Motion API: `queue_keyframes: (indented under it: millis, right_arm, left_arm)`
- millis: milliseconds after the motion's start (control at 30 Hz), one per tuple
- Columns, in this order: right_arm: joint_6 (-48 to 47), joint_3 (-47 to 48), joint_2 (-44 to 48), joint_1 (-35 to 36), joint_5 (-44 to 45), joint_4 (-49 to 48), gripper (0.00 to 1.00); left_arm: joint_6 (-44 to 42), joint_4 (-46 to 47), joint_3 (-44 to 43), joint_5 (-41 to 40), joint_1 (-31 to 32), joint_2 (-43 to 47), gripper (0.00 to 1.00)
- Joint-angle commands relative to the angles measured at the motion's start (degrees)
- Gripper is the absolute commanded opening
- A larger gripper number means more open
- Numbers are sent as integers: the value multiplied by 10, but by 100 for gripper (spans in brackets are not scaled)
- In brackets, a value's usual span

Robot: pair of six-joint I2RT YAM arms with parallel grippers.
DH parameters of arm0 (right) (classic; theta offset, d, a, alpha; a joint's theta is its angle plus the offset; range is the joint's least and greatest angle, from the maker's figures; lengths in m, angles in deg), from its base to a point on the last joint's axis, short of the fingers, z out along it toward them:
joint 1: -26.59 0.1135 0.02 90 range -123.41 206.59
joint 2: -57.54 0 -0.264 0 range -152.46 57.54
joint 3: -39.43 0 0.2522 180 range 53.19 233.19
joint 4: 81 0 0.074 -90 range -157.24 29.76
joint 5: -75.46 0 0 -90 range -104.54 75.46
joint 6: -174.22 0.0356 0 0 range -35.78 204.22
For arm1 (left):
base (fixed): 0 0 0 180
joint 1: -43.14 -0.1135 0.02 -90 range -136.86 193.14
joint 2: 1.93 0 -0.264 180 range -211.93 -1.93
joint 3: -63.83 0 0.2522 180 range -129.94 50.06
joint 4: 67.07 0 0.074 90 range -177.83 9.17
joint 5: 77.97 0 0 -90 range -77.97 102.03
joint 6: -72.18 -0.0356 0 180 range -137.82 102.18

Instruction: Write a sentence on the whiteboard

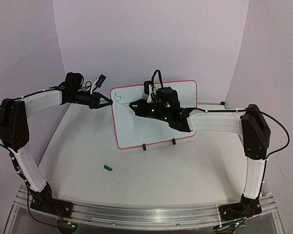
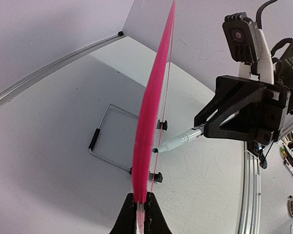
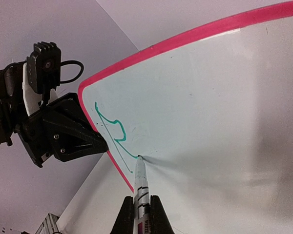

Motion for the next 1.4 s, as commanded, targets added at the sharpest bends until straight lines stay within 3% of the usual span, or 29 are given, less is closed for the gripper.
queue_keyframes:
  millis: [0,833,1367]
  right_arm:
    - [9,-1,-8,-4,-8,-3,0]
    - [14,54,-46,5,-27,2,0]
    - [-15,-17,81,11,-91,9,0]
  left_arm:
    - [-3,-10,-14,10,8,19,0]
    - [-2,-10,-13,10,9,19,0]
    - [-2,-10,-8,6,9,25,0]
